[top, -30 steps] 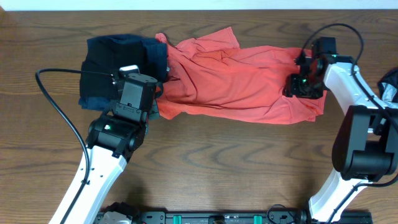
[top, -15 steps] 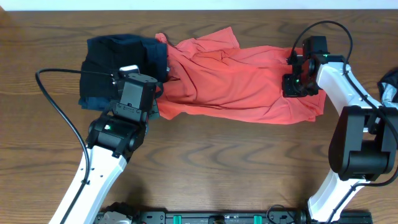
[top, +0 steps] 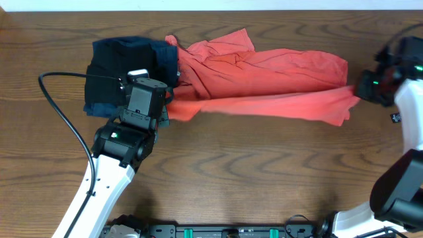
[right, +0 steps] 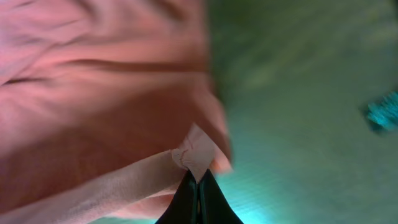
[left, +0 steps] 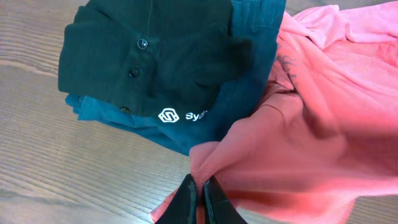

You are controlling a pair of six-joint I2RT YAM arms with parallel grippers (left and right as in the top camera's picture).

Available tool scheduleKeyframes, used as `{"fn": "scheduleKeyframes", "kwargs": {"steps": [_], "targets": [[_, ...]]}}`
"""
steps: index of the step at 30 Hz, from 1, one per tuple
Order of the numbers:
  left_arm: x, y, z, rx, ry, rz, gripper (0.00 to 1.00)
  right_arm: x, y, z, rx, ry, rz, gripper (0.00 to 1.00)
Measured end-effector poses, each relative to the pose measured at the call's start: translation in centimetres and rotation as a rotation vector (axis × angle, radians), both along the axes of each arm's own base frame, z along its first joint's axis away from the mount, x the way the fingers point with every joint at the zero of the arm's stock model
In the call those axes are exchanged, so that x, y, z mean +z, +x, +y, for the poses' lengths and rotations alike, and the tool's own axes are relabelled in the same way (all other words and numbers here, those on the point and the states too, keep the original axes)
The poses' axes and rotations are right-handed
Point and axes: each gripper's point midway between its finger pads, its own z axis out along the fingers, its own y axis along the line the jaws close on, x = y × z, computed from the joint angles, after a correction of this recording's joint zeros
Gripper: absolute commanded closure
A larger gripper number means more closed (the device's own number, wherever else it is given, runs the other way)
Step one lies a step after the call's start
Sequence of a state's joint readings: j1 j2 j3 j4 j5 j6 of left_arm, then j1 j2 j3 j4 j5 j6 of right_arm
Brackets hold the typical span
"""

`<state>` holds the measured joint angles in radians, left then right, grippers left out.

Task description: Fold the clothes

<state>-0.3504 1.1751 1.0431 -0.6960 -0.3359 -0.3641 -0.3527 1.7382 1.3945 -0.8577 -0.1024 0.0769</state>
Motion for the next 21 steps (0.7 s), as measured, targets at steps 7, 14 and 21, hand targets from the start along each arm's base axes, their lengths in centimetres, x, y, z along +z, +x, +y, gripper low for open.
{"fn": "scheduleKeyframes", "kwargs": {"steps": [7,14,21], "targets": [[0.0,0.0,0.0,-0.002,0.002,0.002,0.94,-0.5,-1.6,-1.8,-0.070,0.041,0.032,0.99],[0.0,0.0,0.0,-0.002,0.003,0.003,0.94,0.0,-0.6,0.0,-0.031,0.135,-0.017,0.99],[-0.1,-0.1,-0.2,-0.010,-0.007,0.008,0.94,0.3,0.6,3.6,0.063,0.197,-0.043,0.99]]}}
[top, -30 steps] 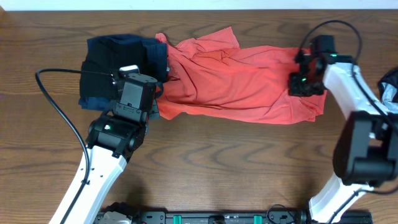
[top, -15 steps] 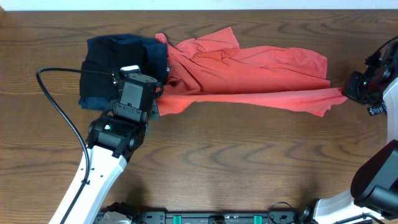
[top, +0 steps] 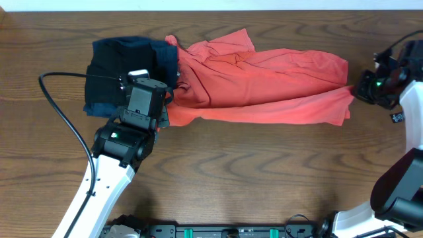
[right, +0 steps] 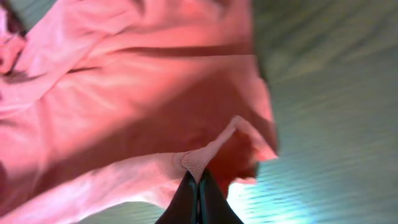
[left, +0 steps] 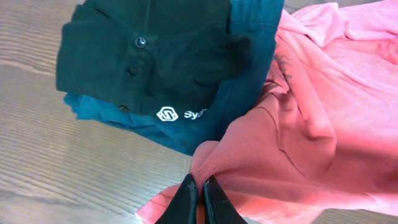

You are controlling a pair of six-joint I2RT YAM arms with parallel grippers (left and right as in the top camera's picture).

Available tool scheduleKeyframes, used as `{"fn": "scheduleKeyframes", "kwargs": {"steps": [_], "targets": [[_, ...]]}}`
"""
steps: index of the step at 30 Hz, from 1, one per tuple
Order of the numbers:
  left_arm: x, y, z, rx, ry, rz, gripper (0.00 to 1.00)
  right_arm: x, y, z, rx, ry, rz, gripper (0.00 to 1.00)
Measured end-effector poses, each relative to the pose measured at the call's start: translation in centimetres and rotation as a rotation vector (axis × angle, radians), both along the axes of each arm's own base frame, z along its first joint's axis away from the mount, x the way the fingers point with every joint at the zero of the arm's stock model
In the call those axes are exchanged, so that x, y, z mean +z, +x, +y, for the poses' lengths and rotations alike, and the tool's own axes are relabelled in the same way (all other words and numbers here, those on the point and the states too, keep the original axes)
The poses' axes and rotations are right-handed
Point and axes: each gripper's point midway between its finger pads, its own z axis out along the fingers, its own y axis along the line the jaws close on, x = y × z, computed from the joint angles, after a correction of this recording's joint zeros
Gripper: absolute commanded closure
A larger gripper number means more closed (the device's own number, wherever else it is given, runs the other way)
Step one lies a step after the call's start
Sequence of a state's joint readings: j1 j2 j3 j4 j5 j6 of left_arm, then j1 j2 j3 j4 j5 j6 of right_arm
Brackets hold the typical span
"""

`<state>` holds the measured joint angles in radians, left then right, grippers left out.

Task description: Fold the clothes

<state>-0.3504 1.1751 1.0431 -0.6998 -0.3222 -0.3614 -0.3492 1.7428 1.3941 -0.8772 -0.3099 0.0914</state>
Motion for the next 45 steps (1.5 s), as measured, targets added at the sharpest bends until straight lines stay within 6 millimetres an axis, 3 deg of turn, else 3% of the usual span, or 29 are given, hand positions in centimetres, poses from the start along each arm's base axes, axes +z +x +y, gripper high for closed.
{"fn": "scheduleKeyframes", "kwargs": {"steps": [4,12,23,31,39,41,45], "targets": [[-0.1,0.0,-0.3,-0.010,-0.013,0.005,0.94,0.1,0.3,1.2,0.029,0.012,-0.008,0.99],[-0.3,-0.3,-0.4,-0.019,-0.018,0.022,0.94,-0.1,-0.3,1.6,-0.023,0.049,0.034,0.99],[-0.4,-0.3,-0.4,-0.019,-0.018,0.022,0.94,-0.6,-0.4,-1.4,-0.096,-0.107,0.055,0.99],[-0.3,-1.1,-0.1,-0.047,0.011,0.042,0.94,-0.3,-0.1,-0.6,-0.089,-0.053,0.039,0.99],[4.4,-3.0,0.2,-0.075,-0.035,-0.093,0.94,3.2,-0.5,-1.1,-0.112,-0.005,-0.063,0.99],[4.4,-3.4,0.0,-0.094,-0.047,-0.078,0.94,4.0,-0.6,-1.0,-0.109,-0.005,-0.083,0.99],[2.1,-3.7,-1.1,-0.132,-0.073,0.024,0.94,4.1,-0.9,-0.7,-0.105,0.003,-0.076,0.99]]}}
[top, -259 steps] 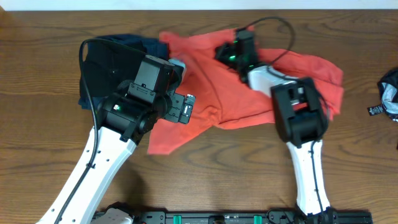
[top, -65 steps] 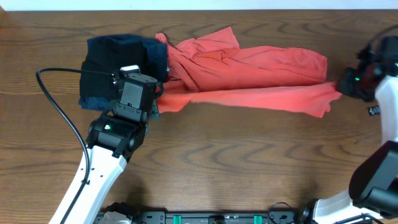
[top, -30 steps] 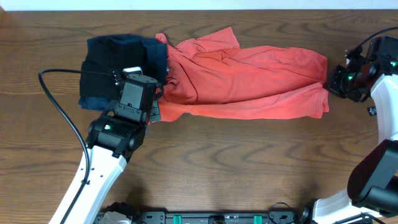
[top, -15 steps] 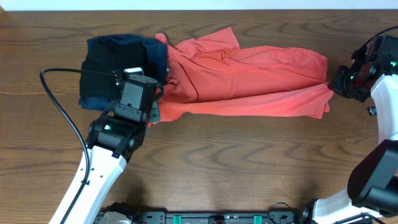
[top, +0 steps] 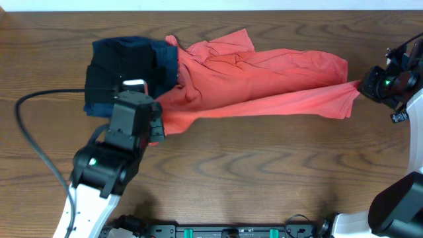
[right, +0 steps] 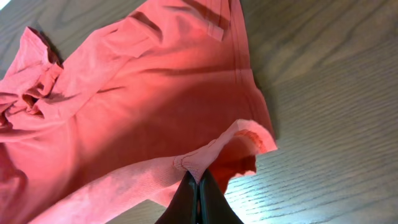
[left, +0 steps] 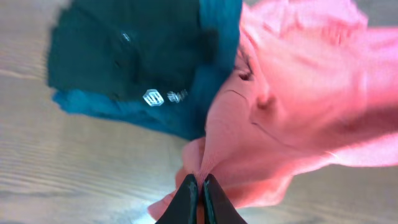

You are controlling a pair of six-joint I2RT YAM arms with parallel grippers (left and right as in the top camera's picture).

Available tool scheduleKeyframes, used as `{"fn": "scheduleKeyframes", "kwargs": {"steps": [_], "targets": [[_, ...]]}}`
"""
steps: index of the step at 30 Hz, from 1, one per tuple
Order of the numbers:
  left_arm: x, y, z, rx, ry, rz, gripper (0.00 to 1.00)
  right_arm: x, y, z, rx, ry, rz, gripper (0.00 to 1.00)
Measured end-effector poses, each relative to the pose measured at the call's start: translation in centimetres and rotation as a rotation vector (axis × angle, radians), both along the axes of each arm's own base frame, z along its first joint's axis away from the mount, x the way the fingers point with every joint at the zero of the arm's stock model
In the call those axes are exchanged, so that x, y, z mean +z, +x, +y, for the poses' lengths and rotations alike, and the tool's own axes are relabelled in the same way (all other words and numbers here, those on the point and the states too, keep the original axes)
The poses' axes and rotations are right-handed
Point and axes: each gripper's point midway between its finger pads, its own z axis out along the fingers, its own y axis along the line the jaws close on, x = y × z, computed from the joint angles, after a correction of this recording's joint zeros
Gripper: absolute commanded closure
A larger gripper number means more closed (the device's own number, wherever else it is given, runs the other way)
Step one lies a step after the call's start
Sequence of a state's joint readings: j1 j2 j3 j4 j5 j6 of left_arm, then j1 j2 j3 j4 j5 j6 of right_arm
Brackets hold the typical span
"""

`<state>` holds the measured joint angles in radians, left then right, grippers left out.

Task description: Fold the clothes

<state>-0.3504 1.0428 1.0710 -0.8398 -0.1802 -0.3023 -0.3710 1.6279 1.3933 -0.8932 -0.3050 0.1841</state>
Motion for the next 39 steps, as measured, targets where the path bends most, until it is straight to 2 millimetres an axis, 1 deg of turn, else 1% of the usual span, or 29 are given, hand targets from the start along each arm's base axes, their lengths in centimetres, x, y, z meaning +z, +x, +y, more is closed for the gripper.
{"fn": "scheduleKeyframes", "kwargs": {"steps": [2,4,5,7,8,11,13,16,20,22,25,28,31,34,39], "targets": [[-1.6,0.0,-0.4,-0.010,-0.003,0.063,0.94,0.0,0.0,0.1,0.003,0.000,-0.001,0.99],[-3.7,-0.2,-0.8,-0.020,0.002,0.146,0.89,0.0,0.1,0.2,0.006,-0.001,-0.001,0.99],[-4.9,-0.3,-1.0,-0.025,0.008,0.193,0.83,0.0,0.1,0.2,0.005,-0.005,0.000,0.99],[-7.0,-0.5,-1.2,-0.033,0.026,0.279,0.64,0.0,0.1,0.1,0.004,-0.011,0.001,0.99],[-8.3,-0.7,-1.2,-0.024,0.032,0.331,0.59,0.0,0.1,0.0,0.001,-0.017,0.003,0.99],[-10.5,-1.4,-1.2,-0.029,0.060,0.437,0.45,-0.1,0.1,-0.3,-0.008,-0.034,0.005,0.99],[-11.6,-2.1,-1.0,-0.029,0.079,0.500,0.40,-0.1,0.1,-0.5,-0.011,-0.043,0.003,0.99],[-12.4,-3.0,-0.9,-0.030,0.086,0.558,0.39,0.0,0.3,-0.7,-0.017,-0.051,-0.002,0.98],[-12.7,-4.4,-1.6,-0.051,0.045,0.623,0.38,0.1,0.5,-0.9,-0.020,-0.059,-0.010,0.98],[-12.8,-4.8,-2.3,-0.070,0.002,0.645,0.38,0.1,0.5,-0.9,-0.020,-0.060,-0.012,0.98],[-13.6,-5.8,-4.2,-0.121,-0.073,0.678,0.39,0.1,0.5,-0.9,-0.021,-0.061,-0.012,0.98],[-15.3,-7.0,-6.7,-0.202,-0.140,0.692,0.39,0.1,0.5,-0.9,-0.022,-0.063,-0.012,0.99],[-17.2,-8.7,-8.5,-0.267,-0.167,0.718,0.39,0.1,0.5,-1.0,-0.023,-0.063,-0.011,0.99],[-18.0,-9.7,-9.1,-0.333,-0.156,0.742,0.39,0.1,0.6,-1.0,-0.023,-0.064,-0.013,0.99],[-18.9,-9.6,-9.5,-0.443,-0.116,0.744,0.39,0.1,0.6,-1.0,-0.032,-0.060,-0.014,0.99]]}}
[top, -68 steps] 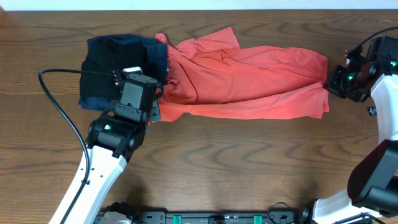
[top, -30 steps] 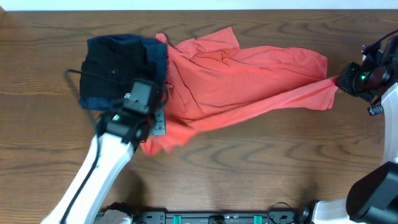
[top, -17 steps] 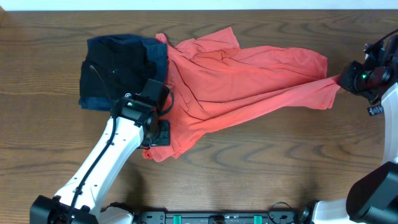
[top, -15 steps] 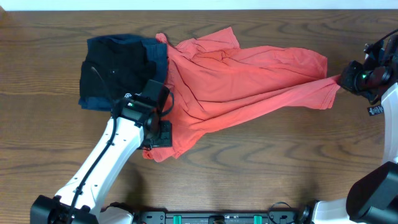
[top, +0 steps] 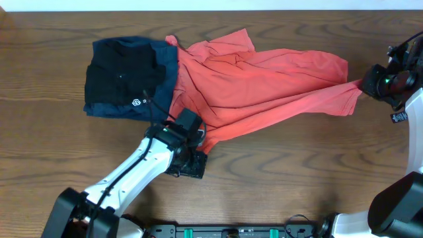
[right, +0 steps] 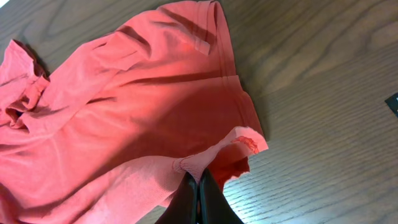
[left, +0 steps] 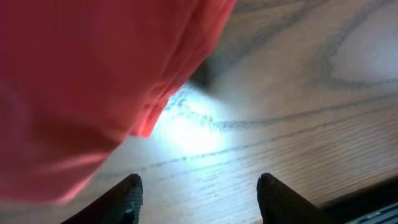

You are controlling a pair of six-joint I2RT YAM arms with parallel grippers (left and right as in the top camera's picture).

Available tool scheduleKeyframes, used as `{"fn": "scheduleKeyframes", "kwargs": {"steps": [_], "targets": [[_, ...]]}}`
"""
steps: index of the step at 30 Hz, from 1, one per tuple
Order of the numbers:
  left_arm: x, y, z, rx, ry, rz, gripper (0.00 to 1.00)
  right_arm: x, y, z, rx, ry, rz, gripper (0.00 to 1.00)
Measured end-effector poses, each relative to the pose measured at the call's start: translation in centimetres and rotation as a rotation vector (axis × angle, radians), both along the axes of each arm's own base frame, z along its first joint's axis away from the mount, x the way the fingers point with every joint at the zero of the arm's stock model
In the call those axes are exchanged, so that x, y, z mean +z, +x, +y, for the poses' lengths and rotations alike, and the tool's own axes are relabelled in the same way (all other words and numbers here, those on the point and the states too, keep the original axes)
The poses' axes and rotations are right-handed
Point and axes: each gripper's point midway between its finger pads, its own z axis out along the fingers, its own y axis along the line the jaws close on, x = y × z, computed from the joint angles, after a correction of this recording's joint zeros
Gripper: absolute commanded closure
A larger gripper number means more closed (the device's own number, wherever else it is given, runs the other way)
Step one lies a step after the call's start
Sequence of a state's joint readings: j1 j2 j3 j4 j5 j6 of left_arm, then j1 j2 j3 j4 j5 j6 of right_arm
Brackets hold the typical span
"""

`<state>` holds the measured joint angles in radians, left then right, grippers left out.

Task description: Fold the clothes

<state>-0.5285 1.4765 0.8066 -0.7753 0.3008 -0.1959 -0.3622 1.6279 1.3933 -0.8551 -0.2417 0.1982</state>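
Observation:
A red shirt (top: 264, 79) lies spread across the back of the wooden table, its left end against a folded stack (top: 125, 79) of a black shirt on a blue garment. My right gripper (top: 363, 84) is shut on the shirt's right lower corner, pinching a fold of red cloth (right: 205, 163); in the right wrist view the gripper (right: 198, 180) sits at the bottom edge. My left gripper (top: 192, 162) stands open just in front of the shirt's lower left edge. In the left wrist view the gripper (left: 202, 193) has bare wood between its fingers and red cloth (left: 93, 74) above them.
A small black item (top: 396, 118) lies on the table (top: 277, 172) near the right edge, below my right gripper, and shows at the edge of the right wrist view (right: 393, 99). A dark base rail (top: 231, 231) runs along the front edge.
My left gripper has let go of the shirt's left lower hem and is open, further right and nearer the front. That hem now rests on the table. My right gripper still holds its corner.
Both grippers were shut on the red shirt's lower hem, one at each end, beside the dark folded stack. The hem then stood pulled a little further out, left end nearer the front, right end further right. Now the left end is released; the right is held.

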Motion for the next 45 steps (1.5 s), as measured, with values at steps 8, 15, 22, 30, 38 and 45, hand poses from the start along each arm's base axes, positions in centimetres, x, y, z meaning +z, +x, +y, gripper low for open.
{"fn": "scheduleKeyframes", "kwargs": {"steps": [8,15,22,30,38,45], "targets": [[-2.8,0.6,0.7,-0.122,0.065,0.004,0.44,0.0,0.0,0.0,-0.003,0.002,0.001,0.99],[-3.3,1.0,0.7,-0.167,0.071,-0.008,0.46,0.0,0.0,0.0,-0.003,0.002,0.001,0.99],[-2.8,0.3,-0.1,-0.199,0.054,0.010,0.45,0.0,0.0,-0.1,-0.006,-0.003,0.003,0.99],[-1.7,0.5,-1.1,-0.235,0.037,-0.046,0.44,-0.1,-0.1,-0.2,-0.009,-0.008,0.005,0.98],[-1.7,1.7,-1.4,-0.262,0.035,-0.105,0.44,-0.1,-0.1,-0.2,-0.010,-0.009,0.005,0.99],[-1.7,2.4,-1.9,-0.275,0.019,-0.143,0.45,-0.1,-0.1,-0.2,-0.010,-0.009,0.005,0.99]]}}
